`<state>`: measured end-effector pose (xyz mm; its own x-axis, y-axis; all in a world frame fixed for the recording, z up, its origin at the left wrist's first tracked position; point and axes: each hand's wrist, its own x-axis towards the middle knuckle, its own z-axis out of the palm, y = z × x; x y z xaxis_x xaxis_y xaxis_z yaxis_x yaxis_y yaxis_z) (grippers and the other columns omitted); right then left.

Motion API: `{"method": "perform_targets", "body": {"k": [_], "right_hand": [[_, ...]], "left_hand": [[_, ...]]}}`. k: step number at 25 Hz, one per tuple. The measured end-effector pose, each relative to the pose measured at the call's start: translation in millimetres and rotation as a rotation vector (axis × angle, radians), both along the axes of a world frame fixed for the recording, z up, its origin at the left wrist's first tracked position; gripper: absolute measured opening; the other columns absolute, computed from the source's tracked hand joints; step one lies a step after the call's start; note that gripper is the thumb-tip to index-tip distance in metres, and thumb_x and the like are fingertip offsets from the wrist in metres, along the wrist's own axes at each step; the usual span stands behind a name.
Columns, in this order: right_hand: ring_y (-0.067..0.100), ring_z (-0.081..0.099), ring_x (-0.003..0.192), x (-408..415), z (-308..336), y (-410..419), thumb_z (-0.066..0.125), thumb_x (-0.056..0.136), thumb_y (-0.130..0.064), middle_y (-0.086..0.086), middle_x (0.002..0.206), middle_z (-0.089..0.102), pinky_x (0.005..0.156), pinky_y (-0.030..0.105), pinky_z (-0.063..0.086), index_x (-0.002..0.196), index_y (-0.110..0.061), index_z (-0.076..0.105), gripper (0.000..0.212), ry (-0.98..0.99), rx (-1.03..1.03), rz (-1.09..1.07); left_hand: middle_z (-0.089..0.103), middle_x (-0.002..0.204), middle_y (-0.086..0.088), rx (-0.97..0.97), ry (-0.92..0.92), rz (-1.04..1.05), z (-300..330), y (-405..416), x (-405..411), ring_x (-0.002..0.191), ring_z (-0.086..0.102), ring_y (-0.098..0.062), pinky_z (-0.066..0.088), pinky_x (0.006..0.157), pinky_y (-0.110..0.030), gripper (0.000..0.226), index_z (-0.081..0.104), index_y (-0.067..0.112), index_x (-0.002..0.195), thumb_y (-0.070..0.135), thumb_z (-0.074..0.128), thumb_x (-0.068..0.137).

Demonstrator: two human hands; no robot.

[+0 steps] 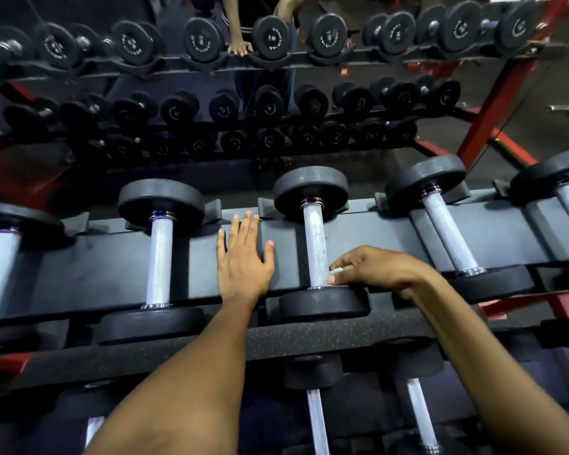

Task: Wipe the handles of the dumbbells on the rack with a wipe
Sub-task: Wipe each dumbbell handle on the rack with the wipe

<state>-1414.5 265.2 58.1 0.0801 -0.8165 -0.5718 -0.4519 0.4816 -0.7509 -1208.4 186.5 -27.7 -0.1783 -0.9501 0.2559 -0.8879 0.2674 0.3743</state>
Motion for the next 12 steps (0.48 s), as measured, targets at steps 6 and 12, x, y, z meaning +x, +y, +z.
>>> {"method": "perform_targets", "body": {"k": [6, 12], "right_hand": [[0.018, 0.059, 0.091, 39.0, 39.1, -3.3, 0.062, 0.085, -0.017, 0.003, 0.095, 0.068, 0.073, 0.025, 0.045, 0.100, -0.016, 0.070, 0.017, 0.607, -0.436, 0.360], [0.022, 0.056, 0.105, 47.7, 27.0, -30.4, 0.054, 0.086, -0.011, 0.001, 0.103, 0.066, 0.096, 0.031, 0.041, 0.110, -0.026, 0.067, 0.031, 0.796, -0.596, 1.009]], "left_hand": [[0.014, 0.161, 0.008, 0.012, -0.002, -0.002, -1.1, -0.3, 0.8, 0.149, 0.001, -0.009, -0.008, 0.121, -0.034, 0.061, 0.020, 0.022, 0.154, 0.042, 0.039, 0.099], [0.018, 0.161, 0.008, 0.005, -0.004, 0.004, -2.6, -0.7, 0.2, 0.149, 0.004, -0.008, -0.006, 0.121, -0.034, 0.065, 0.024, 0.023, 0.153, 0.047, 0.028, 0.093]]}}
